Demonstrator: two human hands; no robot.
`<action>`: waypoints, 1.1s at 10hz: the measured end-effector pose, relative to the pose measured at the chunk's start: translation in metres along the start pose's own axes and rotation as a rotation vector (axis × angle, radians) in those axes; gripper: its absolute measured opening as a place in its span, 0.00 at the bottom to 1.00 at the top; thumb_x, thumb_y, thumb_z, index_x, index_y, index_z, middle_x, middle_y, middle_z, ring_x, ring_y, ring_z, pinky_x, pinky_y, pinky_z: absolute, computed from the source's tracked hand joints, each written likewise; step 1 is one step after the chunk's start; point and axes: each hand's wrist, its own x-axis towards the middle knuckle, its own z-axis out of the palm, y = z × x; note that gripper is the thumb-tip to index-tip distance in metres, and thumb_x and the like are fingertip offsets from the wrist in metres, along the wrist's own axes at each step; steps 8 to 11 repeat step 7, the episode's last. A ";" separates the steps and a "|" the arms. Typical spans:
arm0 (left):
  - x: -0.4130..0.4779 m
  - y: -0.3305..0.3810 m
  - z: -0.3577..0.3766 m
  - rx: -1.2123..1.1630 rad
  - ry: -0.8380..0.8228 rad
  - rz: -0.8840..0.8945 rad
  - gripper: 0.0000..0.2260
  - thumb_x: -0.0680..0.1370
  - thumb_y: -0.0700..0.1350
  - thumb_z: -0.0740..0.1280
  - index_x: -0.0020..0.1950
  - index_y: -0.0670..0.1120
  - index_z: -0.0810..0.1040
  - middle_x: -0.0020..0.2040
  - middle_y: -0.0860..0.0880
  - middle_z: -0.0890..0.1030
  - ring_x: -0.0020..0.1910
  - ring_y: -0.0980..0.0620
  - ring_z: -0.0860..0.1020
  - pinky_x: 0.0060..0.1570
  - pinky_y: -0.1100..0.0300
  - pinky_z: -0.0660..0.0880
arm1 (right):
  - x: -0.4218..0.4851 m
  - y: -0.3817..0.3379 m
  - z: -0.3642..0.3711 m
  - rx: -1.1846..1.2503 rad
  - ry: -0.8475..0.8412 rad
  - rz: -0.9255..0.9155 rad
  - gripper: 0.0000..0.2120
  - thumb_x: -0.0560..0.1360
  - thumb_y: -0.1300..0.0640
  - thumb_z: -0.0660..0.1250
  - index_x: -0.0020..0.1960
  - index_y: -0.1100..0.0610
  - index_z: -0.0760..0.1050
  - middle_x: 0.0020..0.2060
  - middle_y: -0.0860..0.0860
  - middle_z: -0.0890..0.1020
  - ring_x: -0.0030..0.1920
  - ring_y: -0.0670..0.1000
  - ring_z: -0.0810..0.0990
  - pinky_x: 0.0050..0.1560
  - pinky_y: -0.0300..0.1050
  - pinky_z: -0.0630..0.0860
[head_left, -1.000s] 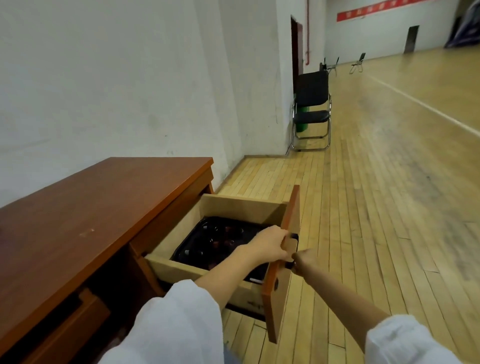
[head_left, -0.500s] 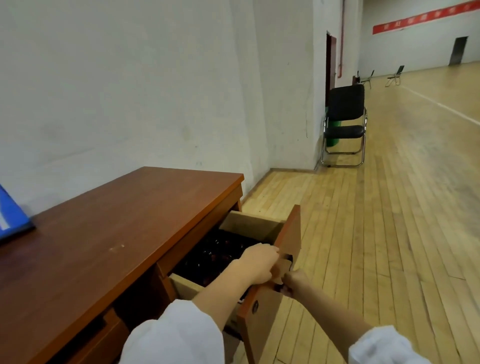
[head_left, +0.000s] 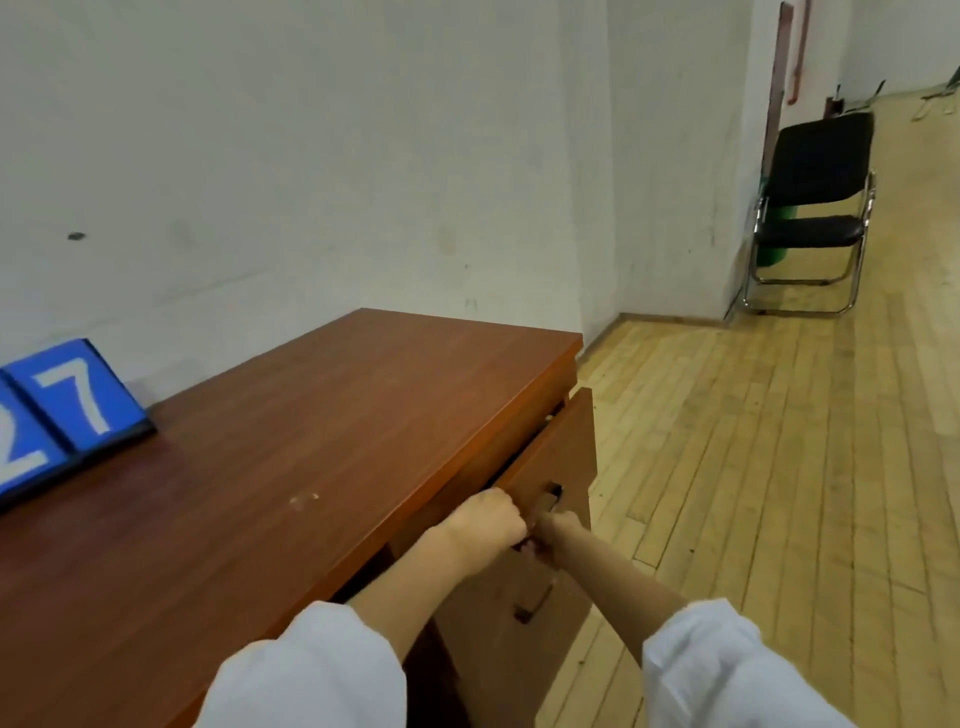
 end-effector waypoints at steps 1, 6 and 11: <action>-0.003 -0.007 0.002 0.034 -0.048 -0.019 0.09 0.75 0.32 0.63 0.51 0.39 0.78 0.52 0.43 0.80 0.52 0.43 0.76 0.58 0.49 0.71 | -0.001 -0.004 0.015 0.043 -0.017 -0.028 0.07 0.78 0.68 0.57 0.55 0.63 0.64 0.37 0.59 0.74 0.33 0.55 0.75 0.28 0.42 0.76; 0.042 -0.029 -0.041 -0.686 -0.035 -0.333 0.07 0.77 0.35 0.62 0.54 0.40 0.76 0.51 0.42 0.79 0.49 0.44 0.78 0.43 0.55 0.74 | 0.003 -0.035 -0.005 -0.173 -0.216 0.102 0.01 0.78 0.66 0.59 0.48 0.62 0.68 0.32 0.55 0.74 0.30 0.49 0.78 0.27 0.40 0.78; 0.061 -0.072 -0.076 -1.247 0.065 -0.343 0.11 0.77 0.33 0.59 0.53 0.39 0.80 0.53 0.44 0.81 0.52 0.46 0.79 0.50 0.58 0.76 | 0.004 -0.072 -0.034 -0.144 -0.224 0.152 0.12 0.80 0.62 0.56 0.40 0.61 0.71 0.22 0.51 0.73 0.21 0.46 0.74 0.27 0.37 0.76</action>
